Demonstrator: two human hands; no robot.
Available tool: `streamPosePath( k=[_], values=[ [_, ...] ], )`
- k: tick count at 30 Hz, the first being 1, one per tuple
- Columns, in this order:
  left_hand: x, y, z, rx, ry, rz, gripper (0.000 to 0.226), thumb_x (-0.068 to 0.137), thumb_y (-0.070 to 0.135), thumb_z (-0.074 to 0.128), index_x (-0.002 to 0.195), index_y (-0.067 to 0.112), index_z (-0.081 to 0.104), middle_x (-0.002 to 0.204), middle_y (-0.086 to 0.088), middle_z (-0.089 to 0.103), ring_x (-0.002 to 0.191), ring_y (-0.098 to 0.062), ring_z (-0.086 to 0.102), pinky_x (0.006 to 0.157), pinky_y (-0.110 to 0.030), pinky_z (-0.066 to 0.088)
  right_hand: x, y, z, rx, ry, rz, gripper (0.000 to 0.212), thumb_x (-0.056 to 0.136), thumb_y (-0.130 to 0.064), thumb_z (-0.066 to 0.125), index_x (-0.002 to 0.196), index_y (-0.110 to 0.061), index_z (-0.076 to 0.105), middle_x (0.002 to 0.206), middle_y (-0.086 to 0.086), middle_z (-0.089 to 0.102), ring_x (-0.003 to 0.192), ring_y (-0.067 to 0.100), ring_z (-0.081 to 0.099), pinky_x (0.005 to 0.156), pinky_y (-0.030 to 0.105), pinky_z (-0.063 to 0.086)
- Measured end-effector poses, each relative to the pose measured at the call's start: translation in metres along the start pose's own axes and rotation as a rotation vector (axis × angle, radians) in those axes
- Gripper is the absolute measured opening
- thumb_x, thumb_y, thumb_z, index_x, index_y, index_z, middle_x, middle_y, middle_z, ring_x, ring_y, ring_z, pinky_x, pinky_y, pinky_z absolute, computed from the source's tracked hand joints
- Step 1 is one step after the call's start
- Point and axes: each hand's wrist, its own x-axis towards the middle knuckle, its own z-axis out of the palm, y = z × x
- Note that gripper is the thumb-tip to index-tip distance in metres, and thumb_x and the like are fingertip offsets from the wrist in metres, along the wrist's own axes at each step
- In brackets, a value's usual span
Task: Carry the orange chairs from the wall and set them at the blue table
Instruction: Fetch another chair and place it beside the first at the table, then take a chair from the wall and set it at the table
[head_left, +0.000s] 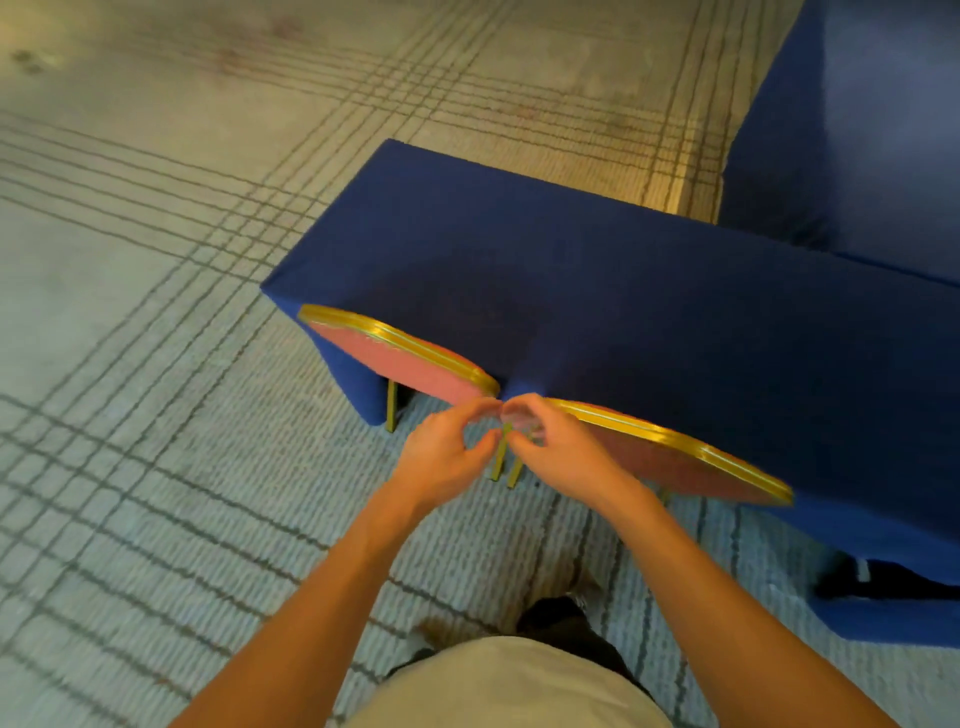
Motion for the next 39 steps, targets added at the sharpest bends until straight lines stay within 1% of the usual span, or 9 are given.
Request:
streamPosePath(
  k=[4,8,11,14,18,22,27,36,39],
  values=[
    [-0.057,-0.032,-0.054,-0.165,0.150,-0.060,0.039,0.093,0.034,0.063,0.132,0.030,0.064,0.123,0.014,0.070,0.116,-0.003,0.063,0.105,-0.036,0.050,-0.003,-0.061,0.062,0.071,-0.061,-0.084,0.036,0.098,-0.007,0.059,0.113,-0.040,0.058,0.117,-0.024,0.063,0.111,-0.016,0.056,0.097,0.016,0.046],
    [-0.116,-0.062,-0.109,-0.422,0.361,-0.125,0.030,0.098,0.018,0.067,0.127,0.016,0.067,0.122,0.006,0.073,0.115,-0.007,0.067,0.105,-0.031,0.051,0.000,-0.118,0.122,0.185,-0.111,-0.189,0.028,0.100,-0.004,0.058,0.125,-0.016,0.062,0.122,-0.005,0.069,0.111,-0.002,0.063,0.095,0.015,0.047],
    [-0.160,-0.080,-0.150,-0.618,0.544,-0.185,0.023,0.101,0.010,0.063,0.123,0.013,0.068,0.115,0.002,0.076,0.112,-0.009,0.070,0.101,-0.027,0.052,-0.001,-0.163,0.168,0.251,-0.187,-0.249,0.027,0.101,-0.004,0.057,0.125,-0.015,0.063,0.122,-0.002,0.070,0.113,0.005,0.065,0.098,0.023,0.050],
    [-0.195,-0.097,-0.182,-0.767,0.712,-0.228,0.023,0.102,0.011,0.060,0.124,0.011,0.067,0.115,-0.001,0.077,0.115,-0.018,0.070,0.102,-0.030,0.051,0.000,-0.199,0.212,0.241,-0.306,-0.291,0.026,0.102,-0.007,0.057,0.125,-0.018,0.062,0.123,-0.003,0.070,0.116,0.009,0.065,0.103,0.035,0.051],
    [-0.232,-0.118,-0.214,-0.859,0.847,-0.284,0.027,0.105,0.014,0.055,0.130,0.009,0.064,0.120,0.000,0.076,0.114,-0.017,0.070,0.102,-0.033,0.052,0.007,-0.235,0.261,0.349,-0.454,-0.246,0.025,0.104,-0.007,0.056,0.128,-0.013,0.062,0.124,0.004,0.071,0.116,0.019,0.067,0.102,0.047,0.053],
    [-0.265,-0.152,-0.241,-0.980,0.969,-0.341,0.029,0.107,0.022,0.050,0.132,0.013,0.063,0.125,-0.002,0.074,0.118,-0.019,0.069,0.106,-0.043,0.050,0.023,-0.267,0.315,0.428,-0.606,-0.158,0.027,0.105,-0.004,0.049,0.131,-0.005,0.057,0.126,0.012,0.070,0.114,0.025,0.069,0.101,0.047,0.055],
    [-0.285,-0.207,-0.283,-1.097,1.152,-0.388,0.034,0.109,0.026,0.045,0.134,0.010,0.063,0.127,-0.006,0.073,0.119,-0.024,0.068,0.110,-0.052,0.047,0.062,-0.305,0.394,0.411,-0.766,-0.138,0.026,0.104,-0.003,0.049,0.128,-0.009,0.060,0.123,0.011,0.071,0.113,0.026,0.070,0.101,0.048,0.055],
    [-0.284,-0.280,-0.402,-1.220,1.414,-0.426,0.043,0.107,0.031,0.041,0.138,0.006,0.057,0.132,-0.010,0.070,0.123,-0.029,0.066,0.113,-0.055,0.044,0.152,-0.402,0.527,0.550,-1.029,-0.008,0.029,0.105,-0.005,0.047,0.130,-0.009,0.060,0.124,0.014,0.071,0.116,0.033,0.068,0.092,0.041,0.054],
    [-0.293,-0.298,-0.440,-1.226,1.531,-0.425,0.044,0.109,0.030,0.039,0.140,0.005,0.055,0.133,-0.011,0.069,0.124,-0.030,0.065,0.113,-0.054,0.044,0.168,-0.440,0.567,0.555,-1.126,0.030,0.027,0.105,-0.007,0.046,0.128,-0.010,0.061,0.124,0.015,0.071,0.118,0.033,0.067,0.093,0.042,0.055]
  ],
)
